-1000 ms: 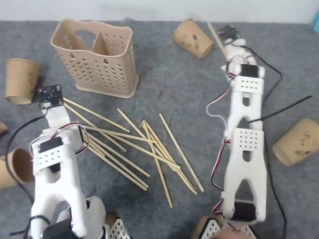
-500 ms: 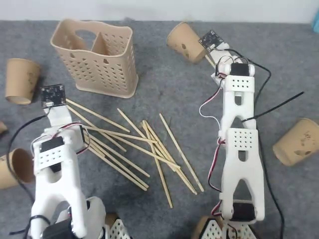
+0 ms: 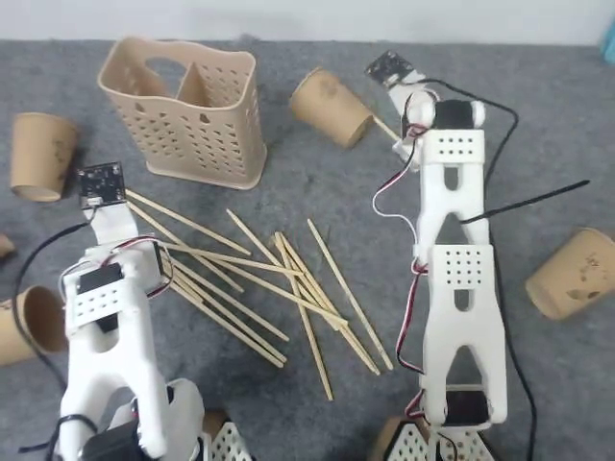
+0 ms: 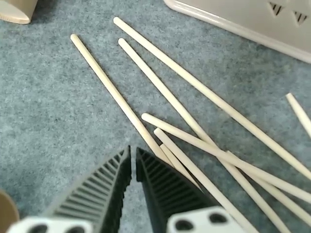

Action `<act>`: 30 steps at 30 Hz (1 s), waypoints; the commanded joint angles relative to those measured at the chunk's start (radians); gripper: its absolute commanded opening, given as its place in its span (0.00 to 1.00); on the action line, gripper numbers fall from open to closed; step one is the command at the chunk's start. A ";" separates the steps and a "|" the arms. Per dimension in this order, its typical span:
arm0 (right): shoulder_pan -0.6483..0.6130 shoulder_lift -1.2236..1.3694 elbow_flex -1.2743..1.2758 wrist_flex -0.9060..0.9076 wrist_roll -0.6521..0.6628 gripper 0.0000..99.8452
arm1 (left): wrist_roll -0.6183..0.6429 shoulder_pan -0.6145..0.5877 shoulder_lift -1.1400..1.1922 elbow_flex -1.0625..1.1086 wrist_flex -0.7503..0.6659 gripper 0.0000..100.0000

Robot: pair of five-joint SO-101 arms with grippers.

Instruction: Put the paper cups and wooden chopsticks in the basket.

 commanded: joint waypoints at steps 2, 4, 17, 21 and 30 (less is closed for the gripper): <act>-0.012 -0.145 -0.061 0.108 -0.028 0.01 | -0.006 0.008 -0.041 -0.004 -0.038 0.01; -0.013 -0.162 -0.061 0.131 -0.034 0.01 | -0.006 0.008 -0.040 -0.004 -0.040 0.01; 0.035 -0.200 -0.058 0.143 -0.147 0.01 | -0.006 0.008 -0.040 -0.002 -0.041 0.01; 0.048 -0.286 0.018 0.145 -0.192 0.01 | -0.006 0.009 -0.038 -0.002 -0.043 0.01; 0.031 -0.918 0.822 0.128 -0.195 0.01 | -0.006 0.011 -0.040 -0.002 -0.043 0.01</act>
